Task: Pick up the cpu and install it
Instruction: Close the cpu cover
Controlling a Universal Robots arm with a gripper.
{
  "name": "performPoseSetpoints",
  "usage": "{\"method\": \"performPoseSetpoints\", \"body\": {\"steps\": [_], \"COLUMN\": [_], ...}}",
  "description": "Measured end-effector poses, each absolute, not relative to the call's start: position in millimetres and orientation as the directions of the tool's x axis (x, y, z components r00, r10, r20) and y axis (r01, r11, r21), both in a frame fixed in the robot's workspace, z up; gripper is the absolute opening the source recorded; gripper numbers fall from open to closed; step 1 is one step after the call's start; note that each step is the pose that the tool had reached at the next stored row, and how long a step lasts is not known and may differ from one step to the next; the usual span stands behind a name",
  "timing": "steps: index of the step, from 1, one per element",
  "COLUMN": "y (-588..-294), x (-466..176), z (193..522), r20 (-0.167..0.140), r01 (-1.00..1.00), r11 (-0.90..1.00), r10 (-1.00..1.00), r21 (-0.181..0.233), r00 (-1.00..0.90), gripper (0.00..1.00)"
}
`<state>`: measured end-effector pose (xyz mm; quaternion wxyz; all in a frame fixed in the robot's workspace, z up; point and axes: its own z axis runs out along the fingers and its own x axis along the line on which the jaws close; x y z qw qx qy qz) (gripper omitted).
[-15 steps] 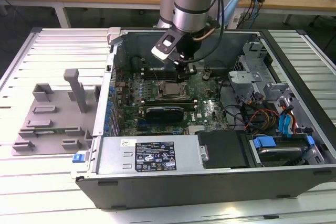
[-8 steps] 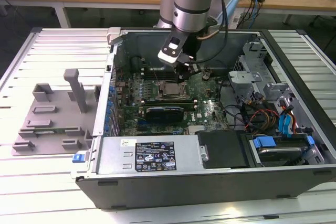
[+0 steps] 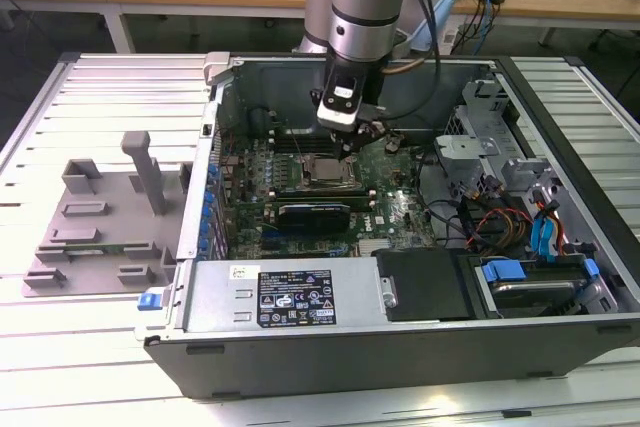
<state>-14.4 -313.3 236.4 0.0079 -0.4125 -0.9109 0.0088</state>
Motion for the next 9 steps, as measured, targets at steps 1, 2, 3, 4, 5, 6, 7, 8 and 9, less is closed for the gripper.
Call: {"method": "performPoseSetpoints", "body": {"steps": [1, 2, 3, 4, 5, 6, 7, 8, 9], "y": [-313.3, -313.3, -313.3, -313.3, -313.3, -313.3, -313.3, -313.3, -313.3], "x": [-14.3, -14.3, -14.3, -14.3, -14.3, -14.3, -14.3, -14.3, -14.3], "z": [236.4, 236.3, 236.3, 236.3, 236.2, 236.2, 236.2, 236.1, 236.1], "r20": [0.007, 0.007, 0.007, 0.007, 0.007, 0.007, 0.007, 0.007, 0.007], "r01": [0.738, 0.724, 0.712, 0.693, 0.668, 0.642, 0.627, 0.595, 0.559], "r11": [0.674, 0.689, 0.702, 0.720, 0.744, 0.766, 0.779, 0.803, 0.829], "r10": [0.738, 0.725, 0.712, 0.694, 0.669, 0.642, 0.627, 0.596, 0.559], "r21": [-0.023, -0.023, -0.023, -0.023, -0.023, -0.023, -0.023, -0.023, -0.023], "r00": [-0.674, -0.689, -0.702, -0.720, -0.744, -0.767, -0.779, -0.803, -0.829], "gripper": [0.11, 0.11, 0.11, 0.11, 0.11, 0.11, 0.11, 0.11, 0.11]}}
